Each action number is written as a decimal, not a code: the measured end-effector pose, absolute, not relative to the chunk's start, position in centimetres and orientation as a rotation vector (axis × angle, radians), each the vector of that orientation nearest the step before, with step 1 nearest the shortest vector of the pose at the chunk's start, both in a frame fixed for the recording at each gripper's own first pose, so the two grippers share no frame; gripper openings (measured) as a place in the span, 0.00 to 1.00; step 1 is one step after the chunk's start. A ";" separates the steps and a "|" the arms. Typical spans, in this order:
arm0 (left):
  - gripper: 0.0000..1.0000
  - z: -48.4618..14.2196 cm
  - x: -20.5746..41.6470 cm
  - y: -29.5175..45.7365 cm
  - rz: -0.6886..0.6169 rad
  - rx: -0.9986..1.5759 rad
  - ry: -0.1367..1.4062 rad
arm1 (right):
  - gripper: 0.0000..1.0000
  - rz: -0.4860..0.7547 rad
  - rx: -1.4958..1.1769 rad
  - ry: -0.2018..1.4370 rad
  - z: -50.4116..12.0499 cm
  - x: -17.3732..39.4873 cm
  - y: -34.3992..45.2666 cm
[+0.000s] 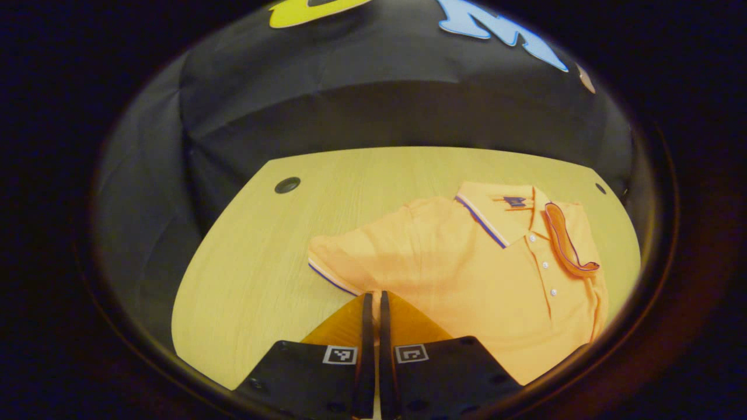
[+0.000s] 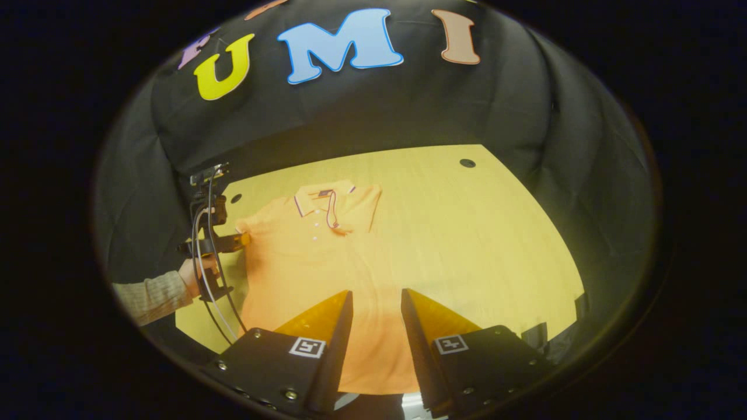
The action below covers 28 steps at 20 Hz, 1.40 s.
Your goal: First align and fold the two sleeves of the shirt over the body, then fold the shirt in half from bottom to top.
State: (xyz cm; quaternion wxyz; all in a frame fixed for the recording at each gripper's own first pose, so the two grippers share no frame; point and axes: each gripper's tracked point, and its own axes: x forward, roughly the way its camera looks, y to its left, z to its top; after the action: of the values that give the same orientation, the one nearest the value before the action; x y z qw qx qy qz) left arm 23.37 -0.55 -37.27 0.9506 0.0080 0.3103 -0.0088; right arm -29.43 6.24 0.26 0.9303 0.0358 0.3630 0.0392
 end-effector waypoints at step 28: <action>0.93 -35.4 13.2 -14.1 -0.360 0.134 0.648 | 0.53 0.077 0.091 0.920 -8.2 -34.9 5.2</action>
State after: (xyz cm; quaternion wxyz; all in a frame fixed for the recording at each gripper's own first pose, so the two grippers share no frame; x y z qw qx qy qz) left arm 13.18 -14.11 -35.37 0.9299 0.0656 0.3164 -0.1760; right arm -34.85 5.22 -8.15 0.8943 0.0438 0.4438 0.0371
